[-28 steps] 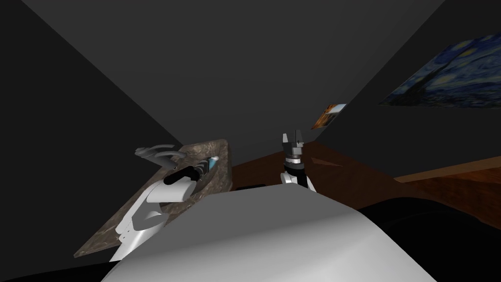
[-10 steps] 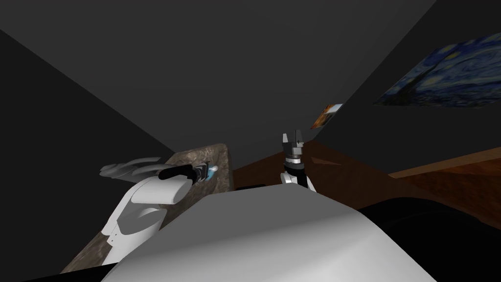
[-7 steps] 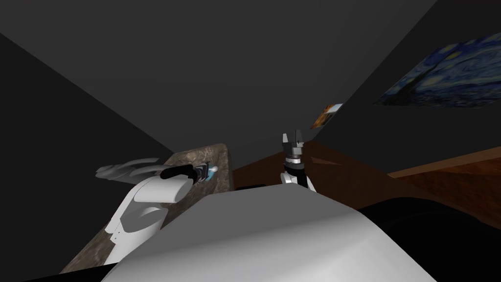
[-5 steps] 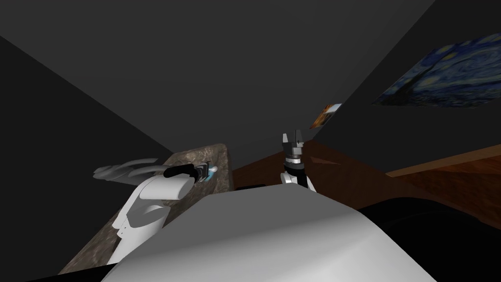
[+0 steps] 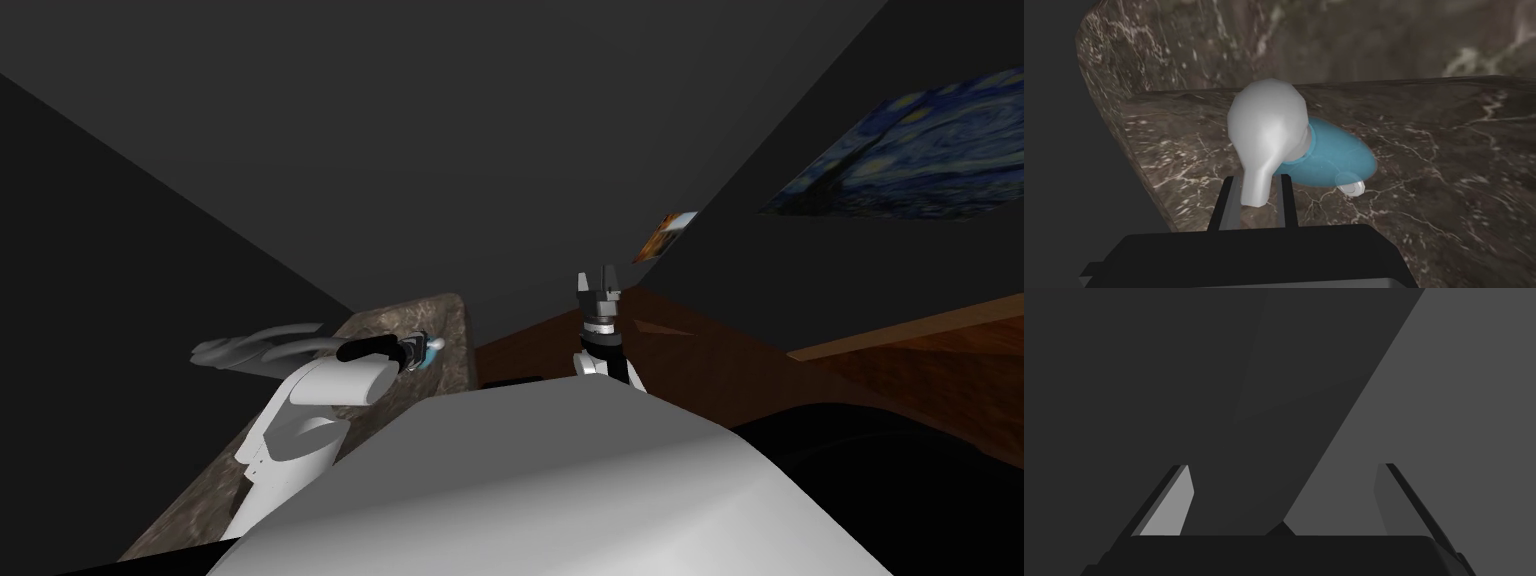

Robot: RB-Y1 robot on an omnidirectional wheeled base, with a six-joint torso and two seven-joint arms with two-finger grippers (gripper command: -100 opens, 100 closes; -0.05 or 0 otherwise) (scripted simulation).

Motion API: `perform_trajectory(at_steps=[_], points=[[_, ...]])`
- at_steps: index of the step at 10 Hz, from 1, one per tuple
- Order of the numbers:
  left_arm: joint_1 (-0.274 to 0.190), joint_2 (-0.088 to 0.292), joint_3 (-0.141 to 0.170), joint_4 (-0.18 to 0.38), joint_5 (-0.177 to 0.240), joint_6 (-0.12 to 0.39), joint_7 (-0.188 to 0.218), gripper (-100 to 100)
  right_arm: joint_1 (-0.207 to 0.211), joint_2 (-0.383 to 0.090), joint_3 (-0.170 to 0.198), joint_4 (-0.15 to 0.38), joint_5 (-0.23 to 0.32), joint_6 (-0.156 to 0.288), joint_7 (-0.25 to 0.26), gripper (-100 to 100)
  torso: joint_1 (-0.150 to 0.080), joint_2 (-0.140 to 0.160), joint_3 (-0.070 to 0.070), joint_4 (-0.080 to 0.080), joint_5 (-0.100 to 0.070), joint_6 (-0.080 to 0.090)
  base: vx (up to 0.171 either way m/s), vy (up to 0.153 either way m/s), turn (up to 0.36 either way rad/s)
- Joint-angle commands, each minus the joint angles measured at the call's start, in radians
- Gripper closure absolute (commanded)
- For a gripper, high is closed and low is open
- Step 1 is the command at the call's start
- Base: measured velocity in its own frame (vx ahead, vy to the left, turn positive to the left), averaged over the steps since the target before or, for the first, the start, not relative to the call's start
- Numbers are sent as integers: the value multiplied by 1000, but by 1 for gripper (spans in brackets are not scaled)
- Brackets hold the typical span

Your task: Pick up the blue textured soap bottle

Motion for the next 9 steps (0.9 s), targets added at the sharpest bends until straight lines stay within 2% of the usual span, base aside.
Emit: perform_trajectory(at_steps=[1,2,3,4,7,8,9], points=[[0,0,0,0,0,0,0,100,0,0,0,0,0,0,0,0,0,0,0,0,0,0,0,0,0],[0,0,0,0,0,0,0,100,0,0,0,0,0,0,0,0,0,0,0,0,0,0,0,0,0],[0,0,0,0,0,0,0,0,0,0,0,0,0,0,0,0,0,0,0,0,0,0,0,0,0],[5,4,5,-29,7,22,7,100,0,0,0,0,0,0,0,0,0,0,0,0,0,0,4,3,27],[15,9,11,-81,18,62,20,100,0,0,0,0,0,0,0,0,-1,1,1,0,-1,0,6,5,20],[12,8,10,-70,17,53,17,100,0,0,0,0,0,0,0,0,-1,1,1,1,-1,0,0,0,0],[12,9,11,-72,18,57,19,0,0,0,0,0,0,0,0,0,-1,1,1,1,-1,0,0,0,0]])
